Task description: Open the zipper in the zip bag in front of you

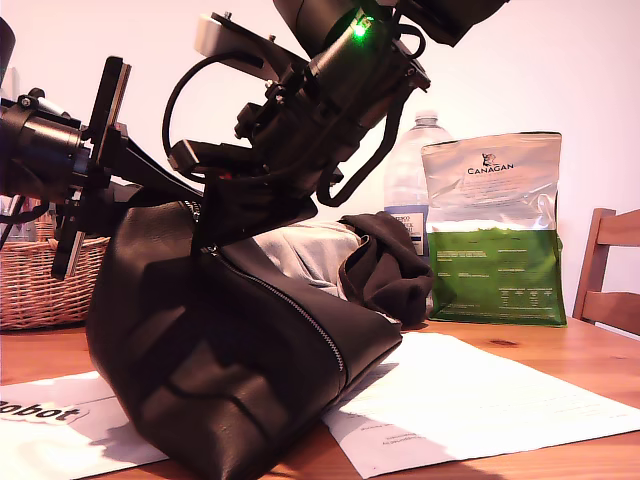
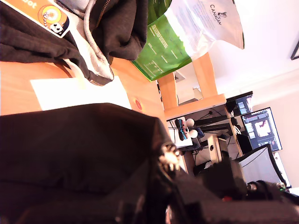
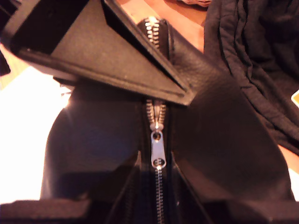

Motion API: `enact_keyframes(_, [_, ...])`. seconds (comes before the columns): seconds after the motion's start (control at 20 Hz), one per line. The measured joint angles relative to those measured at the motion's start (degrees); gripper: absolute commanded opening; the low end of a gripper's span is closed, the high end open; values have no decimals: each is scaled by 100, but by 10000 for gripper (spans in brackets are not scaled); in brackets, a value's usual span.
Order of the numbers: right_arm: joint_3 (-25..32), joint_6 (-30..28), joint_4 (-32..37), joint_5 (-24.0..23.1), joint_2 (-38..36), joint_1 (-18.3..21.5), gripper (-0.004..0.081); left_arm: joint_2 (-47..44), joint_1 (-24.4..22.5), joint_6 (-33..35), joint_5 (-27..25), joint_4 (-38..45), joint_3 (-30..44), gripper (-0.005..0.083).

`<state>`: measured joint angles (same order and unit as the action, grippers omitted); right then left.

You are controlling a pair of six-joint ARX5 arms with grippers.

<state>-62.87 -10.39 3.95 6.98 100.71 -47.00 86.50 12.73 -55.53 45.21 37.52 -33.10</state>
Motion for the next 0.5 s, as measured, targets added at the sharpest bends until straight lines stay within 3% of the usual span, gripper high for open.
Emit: enact_keyframes(0.5, [0, -7, 35, 13, 0, -2, 81, 0, 0, 2, 9, 4, 0, -24])
